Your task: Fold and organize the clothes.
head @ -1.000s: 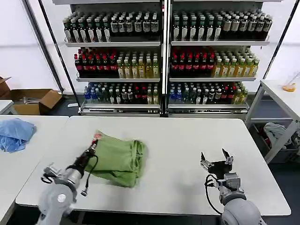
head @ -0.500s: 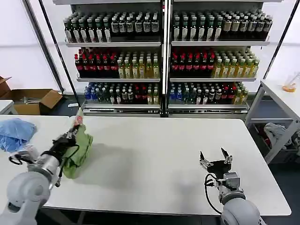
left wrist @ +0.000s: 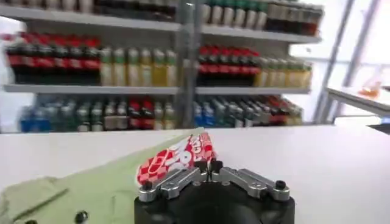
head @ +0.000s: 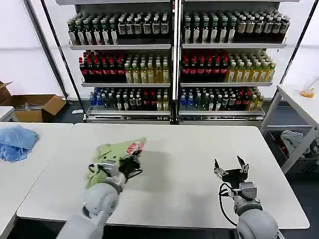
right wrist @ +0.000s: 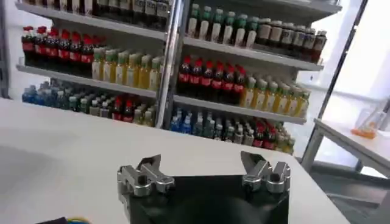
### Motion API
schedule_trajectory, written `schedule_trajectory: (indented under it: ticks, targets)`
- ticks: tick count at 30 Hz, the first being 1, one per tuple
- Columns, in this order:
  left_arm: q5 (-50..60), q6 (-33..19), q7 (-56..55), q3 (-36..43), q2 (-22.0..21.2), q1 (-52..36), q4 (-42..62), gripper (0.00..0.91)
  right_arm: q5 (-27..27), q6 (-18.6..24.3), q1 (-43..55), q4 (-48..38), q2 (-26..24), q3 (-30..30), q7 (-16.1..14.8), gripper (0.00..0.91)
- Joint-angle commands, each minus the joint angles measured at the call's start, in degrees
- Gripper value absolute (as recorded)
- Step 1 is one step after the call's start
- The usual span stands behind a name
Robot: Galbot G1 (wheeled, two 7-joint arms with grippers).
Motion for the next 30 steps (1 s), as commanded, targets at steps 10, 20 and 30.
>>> schedule_trajectory:
  ticks: [10,20,30]
  targets:
    - [6.1,-13.0,-3.4,18.4,-23.3,-16.0,23.2,0.907,0.5,0.8,0.5,-0.9,-0.1,0.8,-0.4,0.907]
    - [4.6,-25.1,-3.7,15.7,-19.2,-8.0,12.1,0.907,3.7,1.2,2.3,-0.6,-0.2,0.0,-0.9,0.907]
    - [6.4,-25.2,-3.7,-2.8,-5.6,4.0,-0.3,0.907,23.1,-3.1,15.5,-10.6,5.3,-8.2,2.5,0.907]
